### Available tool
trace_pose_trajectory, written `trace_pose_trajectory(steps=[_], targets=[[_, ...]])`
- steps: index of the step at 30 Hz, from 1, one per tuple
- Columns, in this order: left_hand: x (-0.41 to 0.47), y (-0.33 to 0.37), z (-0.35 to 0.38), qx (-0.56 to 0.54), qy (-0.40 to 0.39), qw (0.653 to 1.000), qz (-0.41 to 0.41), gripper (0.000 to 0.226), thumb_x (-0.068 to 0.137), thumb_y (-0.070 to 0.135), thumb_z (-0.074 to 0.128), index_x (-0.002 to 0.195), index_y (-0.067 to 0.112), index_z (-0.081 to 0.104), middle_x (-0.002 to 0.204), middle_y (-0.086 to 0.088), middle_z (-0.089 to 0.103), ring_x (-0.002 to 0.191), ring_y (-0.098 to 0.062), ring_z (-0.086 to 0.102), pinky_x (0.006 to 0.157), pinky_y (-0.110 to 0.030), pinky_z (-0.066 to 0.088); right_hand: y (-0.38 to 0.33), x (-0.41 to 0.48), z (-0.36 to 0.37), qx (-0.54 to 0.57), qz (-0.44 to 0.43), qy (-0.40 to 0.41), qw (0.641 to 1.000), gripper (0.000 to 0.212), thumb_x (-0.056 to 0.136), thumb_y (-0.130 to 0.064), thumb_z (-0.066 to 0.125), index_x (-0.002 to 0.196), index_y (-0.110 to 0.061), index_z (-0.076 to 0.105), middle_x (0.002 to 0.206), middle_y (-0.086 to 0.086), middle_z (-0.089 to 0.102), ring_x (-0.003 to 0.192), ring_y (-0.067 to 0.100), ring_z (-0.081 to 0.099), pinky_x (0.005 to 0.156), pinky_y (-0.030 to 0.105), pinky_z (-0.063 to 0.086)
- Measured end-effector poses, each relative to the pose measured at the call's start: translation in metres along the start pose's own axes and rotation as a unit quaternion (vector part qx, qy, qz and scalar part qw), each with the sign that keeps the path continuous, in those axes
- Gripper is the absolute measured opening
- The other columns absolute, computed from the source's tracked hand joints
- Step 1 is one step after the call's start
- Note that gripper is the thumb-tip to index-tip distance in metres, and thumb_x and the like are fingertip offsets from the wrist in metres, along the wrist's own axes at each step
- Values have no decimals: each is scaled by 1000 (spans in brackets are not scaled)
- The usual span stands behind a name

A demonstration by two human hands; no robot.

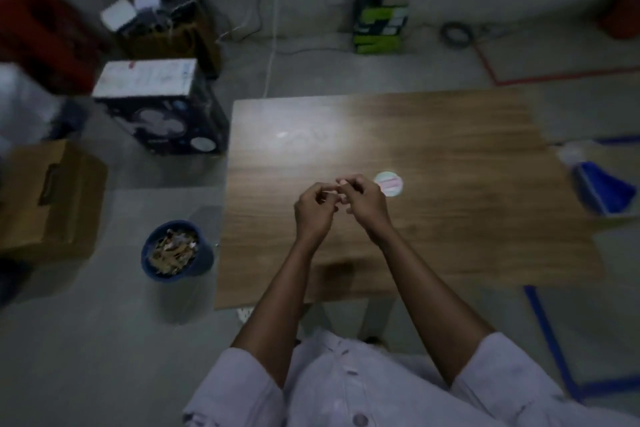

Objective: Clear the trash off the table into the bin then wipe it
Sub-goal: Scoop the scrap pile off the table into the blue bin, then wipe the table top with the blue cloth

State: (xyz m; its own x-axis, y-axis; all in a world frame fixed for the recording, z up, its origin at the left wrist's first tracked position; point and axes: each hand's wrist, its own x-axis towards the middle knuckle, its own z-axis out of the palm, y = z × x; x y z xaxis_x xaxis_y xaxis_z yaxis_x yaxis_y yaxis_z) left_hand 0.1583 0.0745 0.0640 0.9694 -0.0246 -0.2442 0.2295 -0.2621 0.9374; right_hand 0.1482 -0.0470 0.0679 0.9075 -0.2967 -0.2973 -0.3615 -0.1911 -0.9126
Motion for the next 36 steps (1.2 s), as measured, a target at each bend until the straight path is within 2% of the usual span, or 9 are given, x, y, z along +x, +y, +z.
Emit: trace_pose_trajectory(steps=[4, 7, 10, 12, 19, 23, 28, 32, 36], targets=[[-42, 18, 78, 80, -87, 992, 53, 16, 90, 13, 68, 88, 29, 72, 86, 4, 77, 83, -15, 74, 73, -35, 59, 37, -39, -95, -44, 5, 58, 997, 15, 98, -26, 63, 107, -23, 75, 99, 1, 77, 92, 21, 73, 81, 41, 58], [-65, 20, 119, 207, -151, 959, 117, 20, 89, 18, 70, 109, 19, 73, 111, -5, 71, 108, -21, 63, 90, -29, 46, 65, -64, -150, -103, 9, 92, 990, 21, 98, -20, 59, 111, -21, 76, 107, 2, 77, 99, 20, 69, 79, 28, 48], [-80, 9, 148, 328, -182, 909, 181, 46, 84, 33, 57, 124, 14, 68, 130, -13, 61, 123, -33, 49, 100, -37, 39, 91, -78, -192, -182, 7, 109, 977, 27, 96, -19, 57, 116, -24, 74, 119, 4, 73, 110, 26, 64, 85, 31, 47], [-88, 4, 164, 361, -190, 895, 182, 54, 81, 35, 53, 129, 14, 65, 137, -14, 57, 127, -34, 45, 103, -41, 38, 108, -81, -214, -221, 1, 114, 969, 28, 94, -19, 60, 119, -24, 72, 123, 6, 69, 117, 31, 59, 95, 33, 46], [-78, 1, 226, 352, -249, 889, 154, 48, 86, 35, 55, 128, 14, 63, 129, -12, 61, 121, -32, 48, 98, -34, 36, 148, -67, -266, -210, 24, 122, 970, 25, 94, -24, 62, 117, -24, 72, 118, 7, 67, 116, 31, 58, 95, 33, 44], [-49, 6, 276, 317, -241, 898, 188, 60, 83, 47, 43, 124, 11, 66, 121, -14, 66, 114, -34, 53, 96, -37, 40, 155, -36, -305, -224, 32, 81, 971, 28, 93, -28, 59, 118, -22, 72, 120, 9, 68, 117, 31, 58, 97, 33, 43], [-25, 37, 339, 320, -272, 885, 199, 67, 82, 51, 43, 132, 10, 62, 129, -17, 62, 121, -37, 49, 99, -42, 41, 150, -2, -367, -225, 57, 108, 967, 28, 93, -26, 63, 119, -19, 72, 121, 11, 68, 119, 33, 58, 101, 33, 41], [-12, 69, 402, 391, -320, 837, 211, 93, 78, 70, 27, 154, 18, 38, 157, -16, 37, 142, -39, 31, 112, -49, 29, 144, 19, -423, -194, 83, 154, 965, 29, 97, -21, 64, 125, -19, 69, 130, 7, 63, 126, 26, 51, 100, 28, 38], [-19, 89, 470, 431, -354, 801, 217, 96, 81, 76, 28, 162, 27, 15, 170, -11, 7, 154, -36, 7, 120, -53, 12, 155, 29, -480, -166, 95, 184, 964, 31, 97, -18, 63, 128, -22, 66, 140, 0, 60, 132, 21, 49, 100, 24, 33]])
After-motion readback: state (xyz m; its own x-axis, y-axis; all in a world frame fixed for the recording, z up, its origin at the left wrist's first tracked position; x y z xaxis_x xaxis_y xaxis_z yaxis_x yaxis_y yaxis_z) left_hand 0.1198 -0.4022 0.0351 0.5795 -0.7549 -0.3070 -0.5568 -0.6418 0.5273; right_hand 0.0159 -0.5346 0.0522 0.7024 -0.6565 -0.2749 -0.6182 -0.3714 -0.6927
